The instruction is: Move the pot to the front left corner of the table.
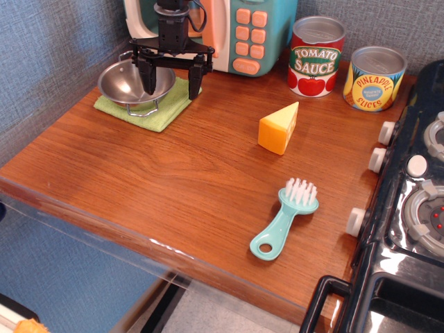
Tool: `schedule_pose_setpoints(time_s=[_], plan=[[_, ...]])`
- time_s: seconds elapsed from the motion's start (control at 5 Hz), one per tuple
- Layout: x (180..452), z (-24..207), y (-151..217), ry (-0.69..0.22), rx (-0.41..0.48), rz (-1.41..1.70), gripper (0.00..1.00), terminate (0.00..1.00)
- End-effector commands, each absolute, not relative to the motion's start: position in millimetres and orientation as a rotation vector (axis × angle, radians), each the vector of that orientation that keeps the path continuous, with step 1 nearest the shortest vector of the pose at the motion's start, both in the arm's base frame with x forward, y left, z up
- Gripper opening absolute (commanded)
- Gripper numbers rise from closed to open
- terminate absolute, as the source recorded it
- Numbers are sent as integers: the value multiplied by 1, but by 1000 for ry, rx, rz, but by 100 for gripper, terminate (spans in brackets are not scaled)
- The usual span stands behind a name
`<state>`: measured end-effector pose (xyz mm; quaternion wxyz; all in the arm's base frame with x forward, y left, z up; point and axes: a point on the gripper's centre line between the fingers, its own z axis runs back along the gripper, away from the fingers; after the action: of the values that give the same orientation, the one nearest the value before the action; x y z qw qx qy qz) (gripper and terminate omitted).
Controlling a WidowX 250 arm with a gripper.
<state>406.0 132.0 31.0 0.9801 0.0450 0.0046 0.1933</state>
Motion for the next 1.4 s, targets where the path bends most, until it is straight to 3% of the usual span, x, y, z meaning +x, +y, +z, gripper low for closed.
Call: schedule_pose_setpoints(time_s=[0.0,0.4,0.8,1.0,1.2], plan=[[406,54,145,-57,86,393,0,0],[400,74,145,-108,50,378,0,0],[373,129,133,-244,59,370,0,0],[341,131,121,-229,60,352,0,0],[306,105,123,-138,59,380,0,0]])
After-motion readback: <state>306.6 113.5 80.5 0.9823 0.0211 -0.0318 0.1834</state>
